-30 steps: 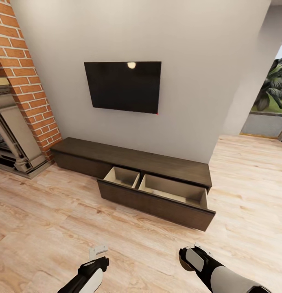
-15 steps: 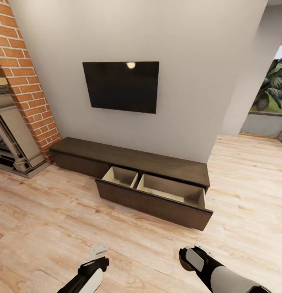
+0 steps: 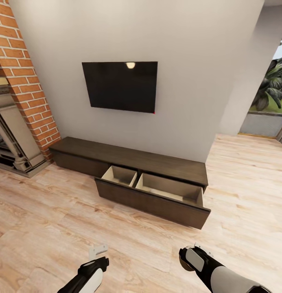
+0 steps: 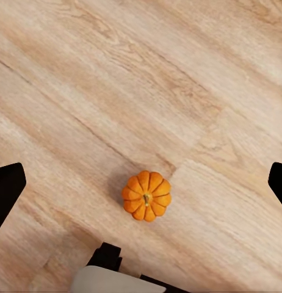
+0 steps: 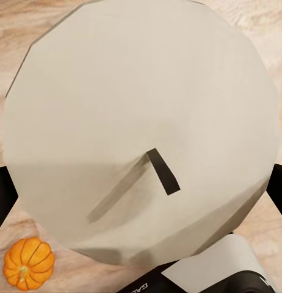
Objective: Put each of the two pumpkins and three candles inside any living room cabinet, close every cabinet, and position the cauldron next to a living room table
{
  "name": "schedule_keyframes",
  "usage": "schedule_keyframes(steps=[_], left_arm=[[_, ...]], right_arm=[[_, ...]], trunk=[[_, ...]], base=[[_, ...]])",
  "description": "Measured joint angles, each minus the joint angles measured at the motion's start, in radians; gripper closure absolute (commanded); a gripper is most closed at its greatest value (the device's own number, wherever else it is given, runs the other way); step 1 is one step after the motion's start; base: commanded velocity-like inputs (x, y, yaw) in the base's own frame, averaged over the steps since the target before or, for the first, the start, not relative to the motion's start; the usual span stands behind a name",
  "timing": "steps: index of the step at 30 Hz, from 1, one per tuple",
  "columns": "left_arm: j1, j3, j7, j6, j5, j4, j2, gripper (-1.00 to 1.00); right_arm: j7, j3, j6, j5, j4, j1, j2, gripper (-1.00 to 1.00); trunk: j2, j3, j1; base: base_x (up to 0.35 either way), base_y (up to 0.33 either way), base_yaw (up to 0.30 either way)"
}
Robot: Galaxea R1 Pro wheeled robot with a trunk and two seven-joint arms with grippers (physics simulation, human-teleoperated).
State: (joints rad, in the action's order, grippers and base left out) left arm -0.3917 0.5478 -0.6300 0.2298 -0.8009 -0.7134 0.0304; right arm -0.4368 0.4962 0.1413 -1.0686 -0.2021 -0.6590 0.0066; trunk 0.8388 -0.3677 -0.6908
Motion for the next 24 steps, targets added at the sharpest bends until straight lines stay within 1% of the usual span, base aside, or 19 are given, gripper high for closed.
schedule_keyframes(steps=[7,11,24], left_arm=[[0.000,0.000,0.000,0.000,0.000,0.000,0.000,-1.00],[0.000,0.001,0.000,0.000,0.000,0.000,-0.001,-1.00],[0.000,0.001,0.000,0.000,0.000,0.000,-0.001,-1.00]], right_arm=[[0.000,0.000,0.000,0.000,0.000,0.000,0.000,1.00],[0.000,0.000,0.000,-0.001,0.000,0.000,0.001,1.00],[0.000,0.000,0.000,-0.001,0.000,0.000,0.000,1.00]], trunk=[[0.000,0.000,0.000],[0.000,0.000,0.000],[0.000,0.000,0.000]], base=[[-0.086,-0.103,0.000],[-0.127,-0.187,0.000],[-0.013,-0.286,0.000]])
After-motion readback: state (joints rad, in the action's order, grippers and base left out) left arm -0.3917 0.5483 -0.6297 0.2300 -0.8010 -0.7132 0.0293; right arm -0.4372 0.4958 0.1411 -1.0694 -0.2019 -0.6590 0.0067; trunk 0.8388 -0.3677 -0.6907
